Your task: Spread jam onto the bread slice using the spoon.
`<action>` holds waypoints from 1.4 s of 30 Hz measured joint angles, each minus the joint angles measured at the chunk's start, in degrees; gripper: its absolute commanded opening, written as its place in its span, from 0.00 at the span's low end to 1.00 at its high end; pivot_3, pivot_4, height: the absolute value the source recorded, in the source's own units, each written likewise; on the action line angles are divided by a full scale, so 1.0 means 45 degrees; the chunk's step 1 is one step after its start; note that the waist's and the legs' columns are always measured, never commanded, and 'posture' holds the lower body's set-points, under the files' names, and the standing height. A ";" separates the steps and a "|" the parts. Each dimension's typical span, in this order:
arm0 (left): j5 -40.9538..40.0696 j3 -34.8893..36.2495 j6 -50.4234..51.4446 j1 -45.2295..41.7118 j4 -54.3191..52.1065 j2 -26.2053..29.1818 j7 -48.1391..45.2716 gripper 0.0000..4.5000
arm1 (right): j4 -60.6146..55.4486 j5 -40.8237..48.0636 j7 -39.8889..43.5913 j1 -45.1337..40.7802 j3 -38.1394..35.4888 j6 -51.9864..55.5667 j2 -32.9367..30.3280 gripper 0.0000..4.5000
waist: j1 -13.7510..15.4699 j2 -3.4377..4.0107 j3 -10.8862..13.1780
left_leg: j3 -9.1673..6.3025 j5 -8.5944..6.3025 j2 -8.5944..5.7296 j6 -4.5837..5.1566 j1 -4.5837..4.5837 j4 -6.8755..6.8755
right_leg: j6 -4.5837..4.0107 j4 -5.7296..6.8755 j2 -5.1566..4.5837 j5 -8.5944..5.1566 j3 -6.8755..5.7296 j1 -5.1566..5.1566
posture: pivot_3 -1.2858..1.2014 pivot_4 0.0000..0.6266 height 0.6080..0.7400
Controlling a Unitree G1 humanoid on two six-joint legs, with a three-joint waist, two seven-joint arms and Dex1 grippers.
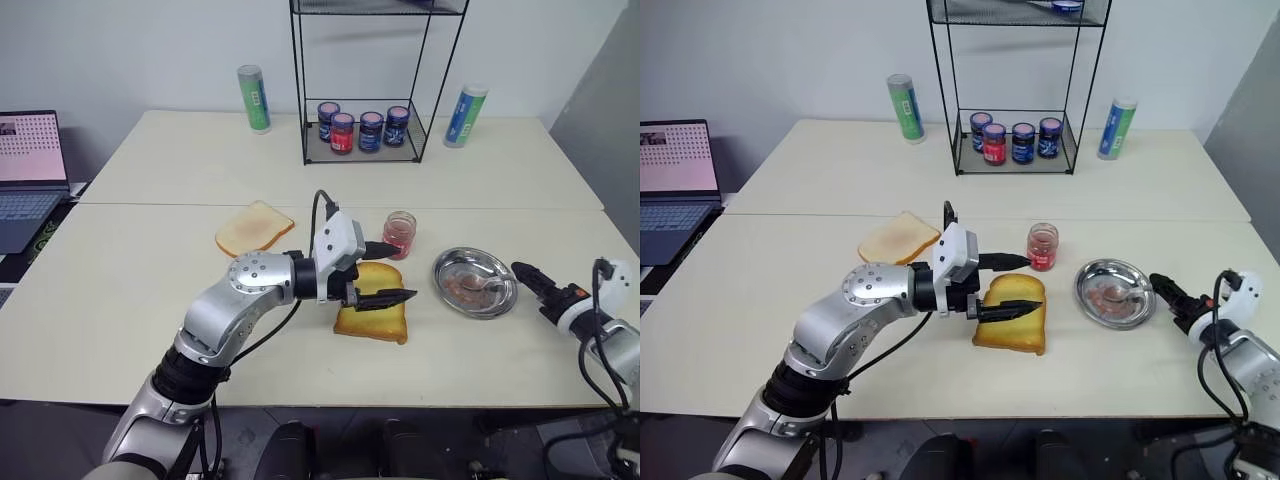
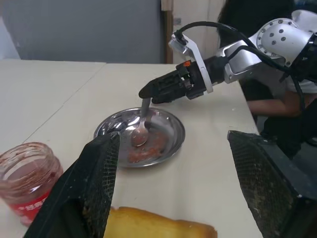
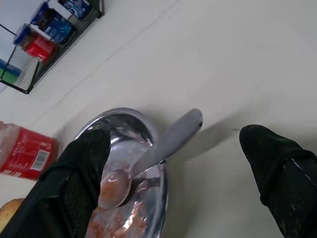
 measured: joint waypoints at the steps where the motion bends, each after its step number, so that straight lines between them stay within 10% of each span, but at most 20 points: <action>1: 0.0043 0.0008 0.0024 -0.0003 0.0004 0.0085 -0.0026 0.80 | 0.0625 -0.0141 0.0065 -0.0468 -0.0001 -0.0157 -0.0035 1.00 | -0.0017 -0.0002 0.0000 | 0.0006 0.0000 0.0004 0.0000 0.0002 0.0002 | -0.0001 -0.0002 0.0005 0.0001 0.0006 0.0000 | 0.52 0.24 1.00; 8: 0.0168 0.0254 0.0080 0.0154 -0.0131 0.0202 0.0133 0.81 | 0.2407 0.0002 0.0248 -0.1615 -0.0581 -0.0387 0.0122 0.89 | -0.0011 -0.0003 -0.0001 | 0.0022 0.0000 0.0003 0.0000 0.0002 0.0003 | -0.0002 -0.0003 -0.0002 0.0003 0.0027 0.0002 | 0.52 0.24 1.00; 24: 0.0313 0.0519 0.0430 0.0345 -0.0477 0.0307 0.0548 0.81 | 0.2177 0.0837 0.0529 -0.1462 -0.1137 0.0111 0.0923 0.01 | 0.0038 -0.0004 -0.0001 | 0.0026 0.0000 0.0006 0.0000 0.0001 0.0000 | -0.0001 -0.0007 -0.0005 0.0002 0.0029 -0.0001 | 0.52 0.24 1.00; 42: 0.0036 0.1434 0.0596 0.0385 -0.0419 0.0609 0.0390 0.81 | -0.1031 0.0768 -0.0174 -0.0901 -0.0393 -0.0267 0.0984 0.01 | 0.0001 0.0032 0.0021 | 0.0030 -0.0001 0.0011 0.0000 -0.0011 -0.0003 | 0.0001 -0.0001 -0.0011 0.0001 0.0035 -0.0025 | 0.52 0.24 1.00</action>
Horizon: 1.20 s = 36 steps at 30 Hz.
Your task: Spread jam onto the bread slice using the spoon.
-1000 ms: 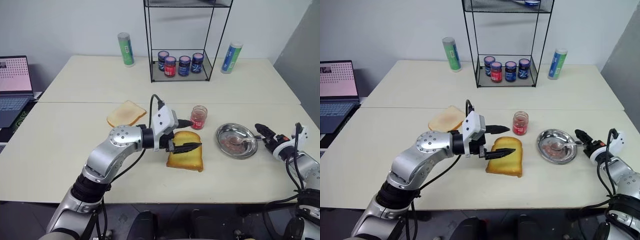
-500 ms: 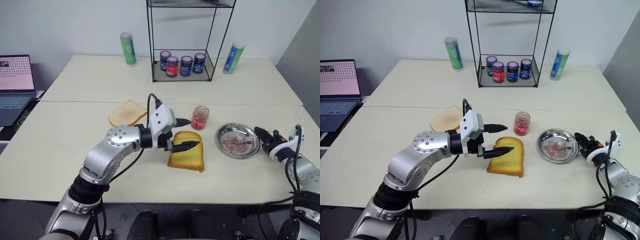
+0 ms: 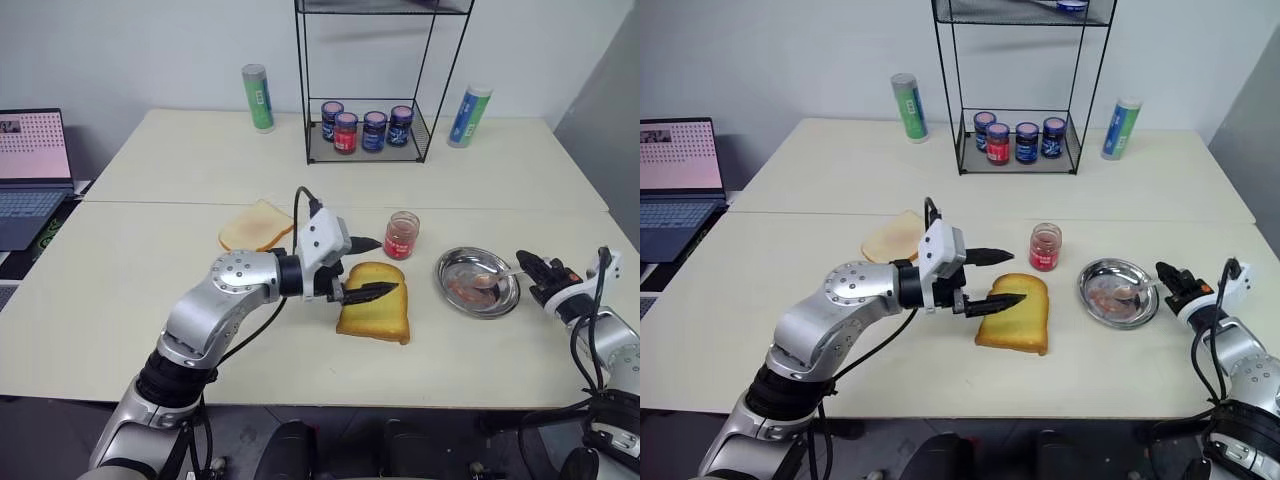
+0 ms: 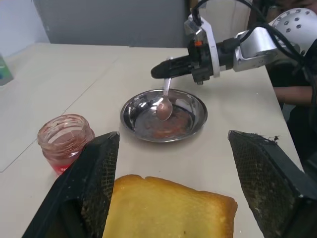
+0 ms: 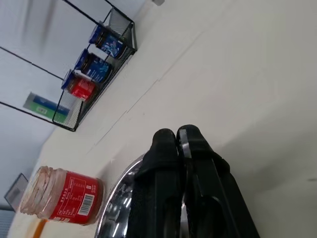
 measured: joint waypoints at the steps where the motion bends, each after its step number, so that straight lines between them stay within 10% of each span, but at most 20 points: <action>1: -0.0100 0.0332 0.0069 0.0015 0.0029 0.0113 0.0003 0.81 | -0.0564 0.0013 -0.0184 -0.0106 0.0190 0.0141 -0.0070 0.01 | -0.0057 0.0007 0.0004 | 0.0000 0.0000 0.0003 0.0000 0.0005 -0.0004 | 0.0001 0.0003 0.0003 -0.0001 0.0002 0.0000 | 0.52 0.24 1.00; 14: -0.0343 0.1905 0.0214 0.0334 0.0845 0.0434 0.0184 0.81 | -0.1671 -0.2753 0.0074 -0.5620 0.5467 -0.0628 -0.0129 0.01 | -0.0184 -0.0002 0.0013 | -0.0027 0.0000 -0.0011 -0.0001 -0.0020 -0.0010 | -0.0002 -0.0013 -0.0023 0.0000 -0.0052 -0.0001 | 0.52 0.24 1.00; 36: 0.0058 0.1679 0.0032 0.0907 0.0272 0.0160 0.0972 0.81 | 0.0556 -0.8452 0.2661 -0.4901 0.9283 -0.4515 0.0106 0.01 | 0.0012 -0.0005 0.0015 | -0.0035 0.0000 -0.0036 -0.0002 -0.0034 -0.0011 | -0.0004 -0.0023 -0.0122 0.0002 -0.0077 -0.0003 | 0.52 0.24 1.00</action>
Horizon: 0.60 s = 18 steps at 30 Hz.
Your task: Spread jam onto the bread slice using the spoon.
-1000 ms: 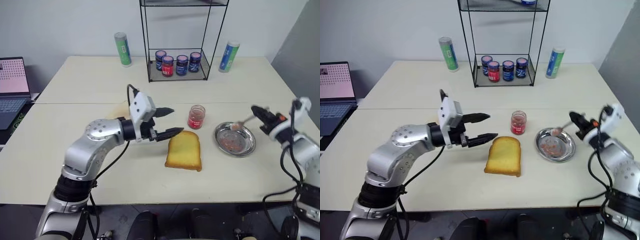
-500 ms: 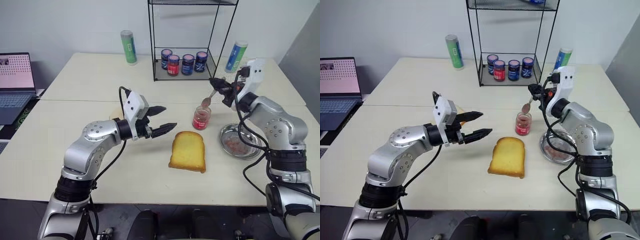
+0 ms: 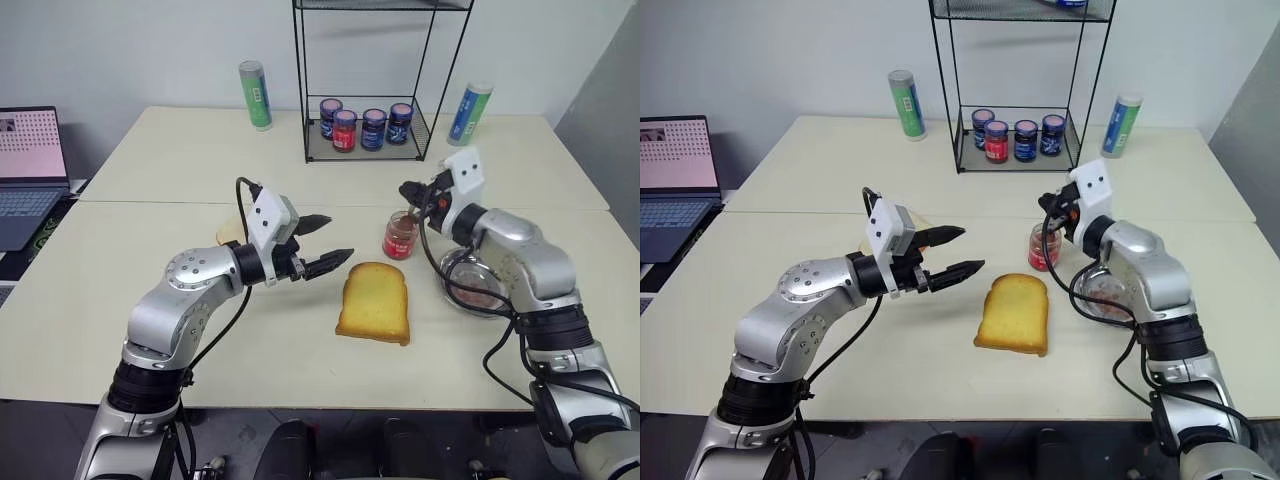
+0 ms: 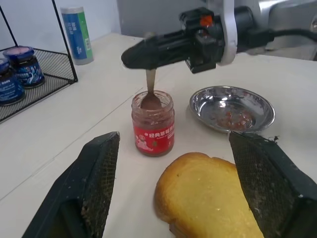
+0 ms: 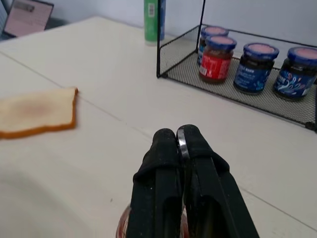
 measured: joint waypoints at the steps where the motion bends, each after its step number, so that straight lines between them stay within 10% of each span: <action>1: 0.0001 -0.0010 0.0000 -0.0002 -0.0012 -0.0003 0.0016 0.81 | 0.0162 -0.0261 0.0006 0.0063 0.0148 -0.0233 0.0064 0.01 | -0.0002 0.0000 0.0000 | 0.0000 0.0000 0.0001 0.0000 0.0001 0.0000 | 0.0000 0.0000 0.0000 0.0000 -0.0001 0.0000 | 0.52 0.24 1.00; 18: 0.0100 -0.0144 0.0007 0.0008 -0.0188 0.0069 0.0073 0.81 | 0.0456 0.0412 -0.1367 -0.0002 -0.2043 0.1966 0.2565 0.01 | -0.0005 0.0000 0.0000 | -0.0002 0.0002 0.0006 -0.0004 0.0012 0.0000 | -0.0003 0.0016 -0.0003 0.0001 -0.0002 0.0006 | 0.52 0.24 1.00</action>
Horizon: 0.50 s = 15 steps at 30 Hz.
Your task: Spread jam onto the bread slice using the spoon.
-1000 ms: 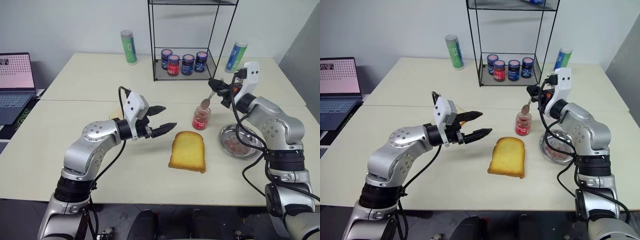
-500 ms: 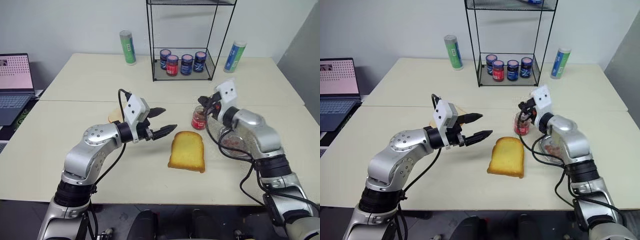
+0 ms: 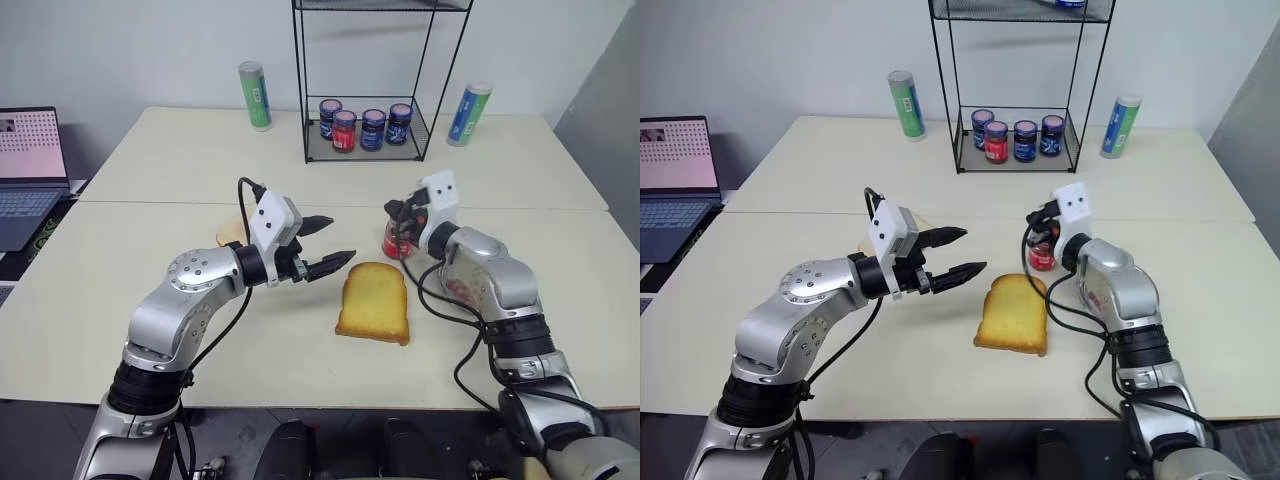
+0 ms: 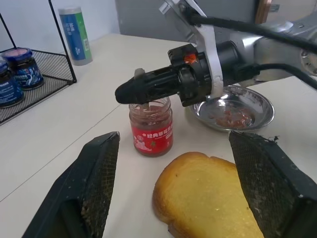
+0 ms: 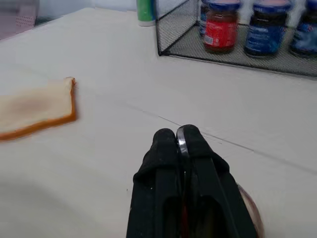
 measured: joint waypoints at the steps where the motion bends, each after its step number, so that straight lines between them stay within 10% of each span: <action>1: 0.0007 -0.0006 0.0000 0.0000 0.0000 -0.0003 0.0000 0.81 | 0.0026 0.0312 -0.0276 -0.0139 -0.0439 0.0454 0.0170 0.01 | -0.0001 0.0000 0.0000 | 0.0000 0.0000 -0.0001 0.0000 0.0000 0.0000 | 0.0000 0.0001 0.0000 0.0000 0.0000 -0.0001 | 0.52 0.24 1.00; 15: 0.0176 -0.0015 -0.0077 -0.0004 0.0004 -0.0041 0.0026 0.81 | 0.0690 0.3450 -0.3242 -0.1387 -0.4843 0.3388 0.1279 0.01 | -0.0024 0.0004 0.0002 | 0.0002 0.0000 -0.0003 0.0000 -0.0002 -0.0007 | -0.0002 0.0000 0.0001 -0.0001 0.0001 -0.0005 | 0.52 0.24 1.00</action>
